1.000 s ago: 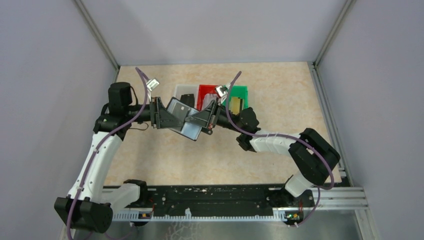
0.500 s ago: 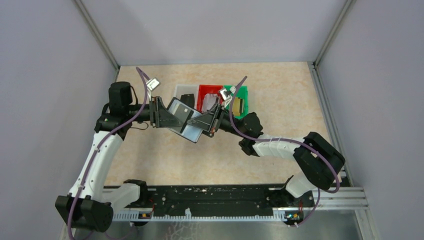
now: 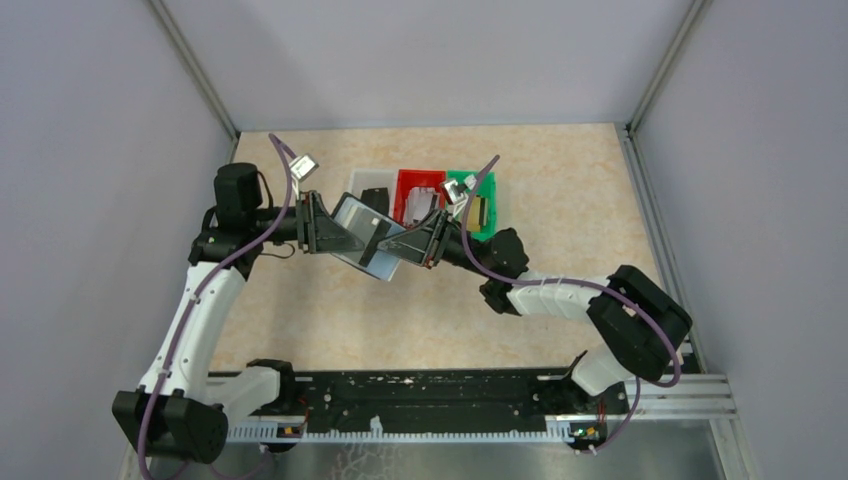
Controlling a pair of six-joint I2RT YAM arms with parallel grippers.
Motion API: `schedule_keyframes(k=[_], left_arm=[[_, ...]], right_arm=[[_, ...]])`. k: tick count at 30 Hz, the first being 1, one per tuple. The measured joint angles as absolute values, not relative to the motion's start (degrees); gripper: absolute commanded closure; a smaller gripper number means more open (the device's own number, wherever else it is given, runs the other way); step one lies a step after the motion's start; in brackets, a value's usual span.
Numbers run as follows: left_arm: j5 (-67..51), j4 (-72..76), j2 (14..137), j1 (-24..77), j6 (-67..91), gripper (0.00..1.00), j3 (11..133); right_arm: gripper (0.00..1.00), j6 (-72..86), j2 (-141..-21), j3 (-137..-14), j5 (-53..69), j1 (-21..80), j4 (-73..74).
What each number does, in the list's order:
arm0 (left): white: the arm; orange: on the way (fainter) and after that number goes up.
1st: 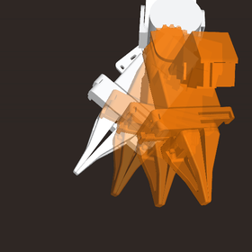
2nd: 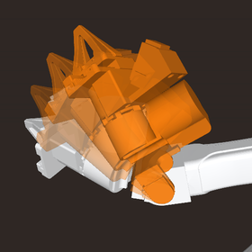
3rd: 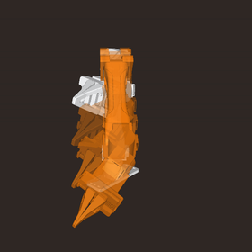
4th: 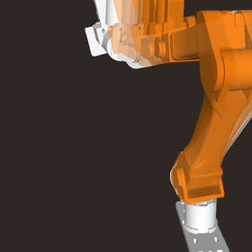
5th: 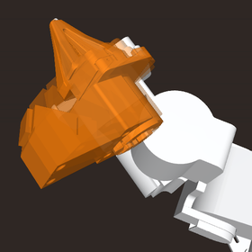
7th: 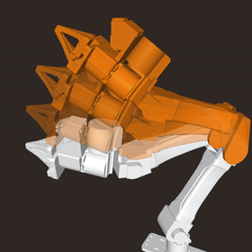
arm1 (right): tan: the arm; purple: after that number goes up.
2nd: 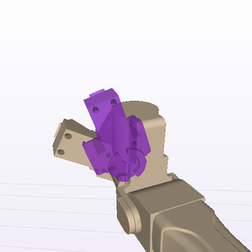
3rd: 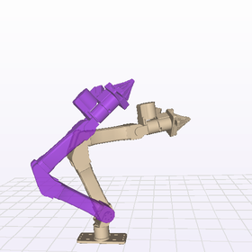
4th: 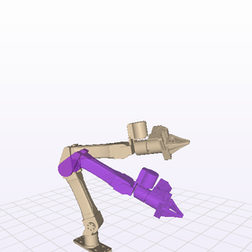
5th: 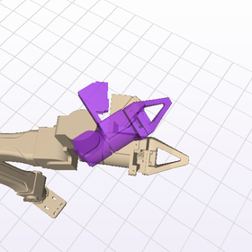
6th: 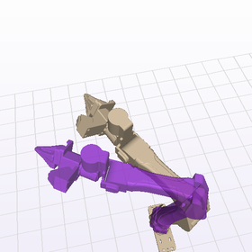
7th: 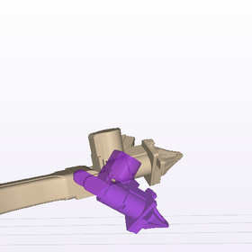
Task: Take the credit cards out of the card holder
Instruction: Remove the credit card from the card holder.
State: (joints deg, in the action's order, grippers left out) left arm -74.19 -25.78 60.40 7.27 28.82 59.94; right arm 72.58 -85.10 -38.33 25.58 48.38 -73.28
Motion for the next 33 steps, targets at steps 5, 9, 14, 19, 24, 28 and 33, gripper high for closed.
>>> schedule_keyframes(k=[5, 9, 14, 19, 24, 28, 33], left_arm=[[-74.2, -25.3, 60.4, 7.2, 28.9, 0.79, 59.9], [-74.2, -24.8, 60.4, 6.8, 28.9, 0.79, 59.9], [-74.2, -25.4, 60.3, 6.6, 28.3, 0.61, 60.0], [-74.4, -25.9, 60.3, 6.7, 27.8, 0.52, 60.1], [-74.8, -24.8, 60.3, 6.7, 29.4, 0.52, 60.1], [-75.4, -23.6, 60.3, 6.6, 30.7, 0.55, 60.1], [-76.3, -22.2, 60.3, 5.2, 32.7, 0.56, 60.1]], right_arm=[[0.65, 73.1, -85.4, -40.1, 26.4, 48.4, -73.7], [0.77, 73.3, -86.7, -42.9, 27.2, 48.4, -73.0], [0.95, 73.8, -87.9, -43.2, 27.4, 48.4, -72.5], [0.96, 73.6, -87.8, -42.8, 27.4, 48.4, -72.4], [0.98, 73.6, -87.7, -42.0, 27.0, 48.4, -72.9], [0.99, 73.6, -87.5, -42.0, 27.1, 48.4, -73.7], [1.0, 73.6, -86.3, -40.1, 26.8, 48.4, -74.8]])
